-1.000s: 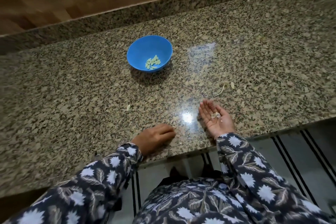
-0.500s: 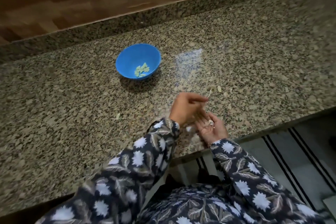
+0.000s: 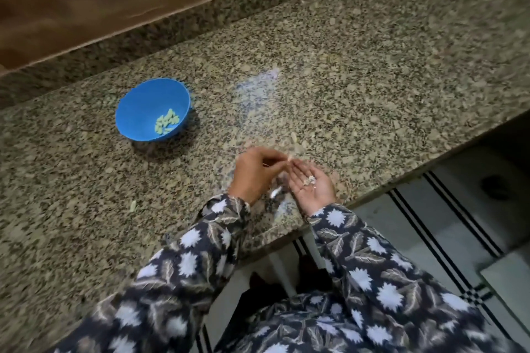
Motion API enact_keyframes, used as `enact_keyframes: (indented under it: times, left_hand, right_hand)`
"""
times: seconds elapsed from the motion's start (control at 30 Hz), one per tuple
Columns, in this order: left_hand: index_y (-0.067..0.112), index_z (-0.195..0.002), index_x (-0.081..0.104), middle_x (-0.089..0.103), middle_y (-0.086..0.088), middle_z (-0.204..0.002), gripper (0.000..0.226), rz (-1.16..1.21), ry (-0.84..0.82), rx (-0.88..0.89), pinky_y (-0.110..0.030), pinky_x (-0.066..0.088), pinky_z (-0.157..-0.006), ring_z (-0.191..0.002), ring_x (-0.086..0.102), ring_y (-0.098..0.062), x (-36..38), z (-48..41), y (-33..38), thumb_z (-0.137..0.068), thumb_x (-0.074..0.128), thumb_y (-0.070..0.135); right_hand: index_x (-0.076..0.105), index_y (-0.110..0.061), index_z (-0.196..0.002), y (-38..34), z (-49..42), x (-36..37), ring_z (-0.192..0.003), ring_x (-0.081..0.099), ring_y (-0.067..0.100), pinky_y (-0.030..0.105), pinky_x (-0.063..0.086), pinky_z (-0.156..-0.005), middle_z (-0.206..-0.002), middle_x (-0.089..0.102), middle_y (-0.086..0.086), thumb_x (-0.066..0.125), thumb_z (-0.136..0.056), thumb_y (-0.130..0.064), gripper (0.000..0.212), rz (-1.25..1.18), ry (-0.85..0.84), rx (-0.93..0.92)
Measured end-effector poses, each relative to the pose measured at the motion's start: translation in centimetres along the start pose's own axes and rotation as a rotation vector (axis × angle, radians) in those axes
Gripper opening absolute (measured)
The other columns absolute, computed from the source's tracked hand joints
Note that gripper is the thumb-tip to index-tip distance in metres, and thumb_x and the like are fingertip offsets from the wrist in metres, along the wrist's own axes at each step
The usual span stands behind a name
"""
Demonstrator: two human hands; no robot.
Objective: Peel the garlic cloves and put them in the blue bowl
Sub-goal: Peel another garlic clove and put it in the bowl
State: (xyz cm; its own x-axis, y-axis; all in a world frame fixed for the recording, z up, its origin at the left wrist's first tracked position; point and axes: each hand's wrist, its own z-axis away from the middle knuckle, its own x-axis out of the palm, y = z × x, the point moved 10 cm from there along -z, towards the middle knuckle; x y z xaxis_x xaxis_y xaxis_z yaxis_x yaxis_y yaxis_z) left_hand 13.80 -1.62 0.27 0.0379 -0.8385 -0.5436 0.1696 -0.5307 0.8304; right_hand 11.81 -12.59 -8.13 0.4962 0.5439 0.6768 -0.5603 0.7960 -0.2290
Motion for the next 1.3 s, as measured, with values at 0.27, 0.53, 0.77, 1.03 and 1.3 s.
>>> enact_keyframes:
  times: [0.27,0.53,0.77,1.03,1.3]
  left_hand:
    - [0.011,-0.12,0.063,0.062,-0.004,-0.123,0.035,-0.2,0.302,0.066,-0.021,0.045,-0.095,-0.111,0.058,-0.011,-9.1,7.2,-7.2,-0.093,0.052,0.031]
    - [0.01,-0.149,0.015,0.018,-0.009,-0.155,0.067,-0.857,-0.251,0.39,-0.03,0.003,-0.116,-0.144,0.011,-0.016,-9.6,15.7,-17.1,-0.098,0.022,0.054]
    - [0.011,-0.148,-0.012,-0.018,-0.004,-0.155,0.077,-0.81,-0.382,0.431,-0.033,-0.012,-0.116,-0.143,-0.015,-0.014,-1.0,10.4,-11.2,-0.095,0.015,0.06]
    - [0.014,-0.15,0.012,0.012,-0.006,-0.157,0.052,-0.752,-0.578,0.716,-0.039,0.004,-0.119,-0.145,0.008,-0.02,11.9,4.1,-1.5,-0.103,0.021,0.035]
    - [0.005,-0.128,0.056,0.054,-0.014,-0.133,0.035,-0.588,-0.512,0.968,-0.034,0.037,-0.107,-0.122,0.052,-0.027,4.5,9.8,-4.6,-0.094,0.048,0.009]
  right_hand:
    - [0.066,0.005,-0.078,4.5,-0.4,2.8,-0.065,0.069,0.025,0.036,0.054,-0.073,-0.073,0.069,0.017,0.037,-0.096,-0.017,0.04,-0.07,-0.151,0.075]
    - [0.071,0.007,-0.074,5.0,2.0,0.9,-0.072,0.07,0.026,0.035,0.058,-0.069,-0.081,0.07,0.018,0.032,-0.098,-0.018,0.052,-0.227,-0.187,-0.121]
    - [0.07,0.006,-0.069,2.8,5.1,-2.1,-0.071,0.07,0.027,0.038,0.058,-0.068,-0.077,0.07,0.017,0.029,-0.098,-0.017,0.056,-0.262,-0.13,-0.329]
    - [0.07,0.003,-0.063,-2.2,9.0,-7.2,-0.069,0.07,0.025,0.036,0.056,-0.068,-0.075,0.07,0.014,0.028,-0.098,-0.019,0.059,-0.337,-0.051,-0.498]
    - [0.068,0.005,-0.076,-0.6,6.0,-4.3,-0.07,0.07,0.025,0.035,0.058,-0.068,-0.077,0.07,0.016,0.035,-0.097,-0.017,0.044,-0.215,-0.112,-0.338]
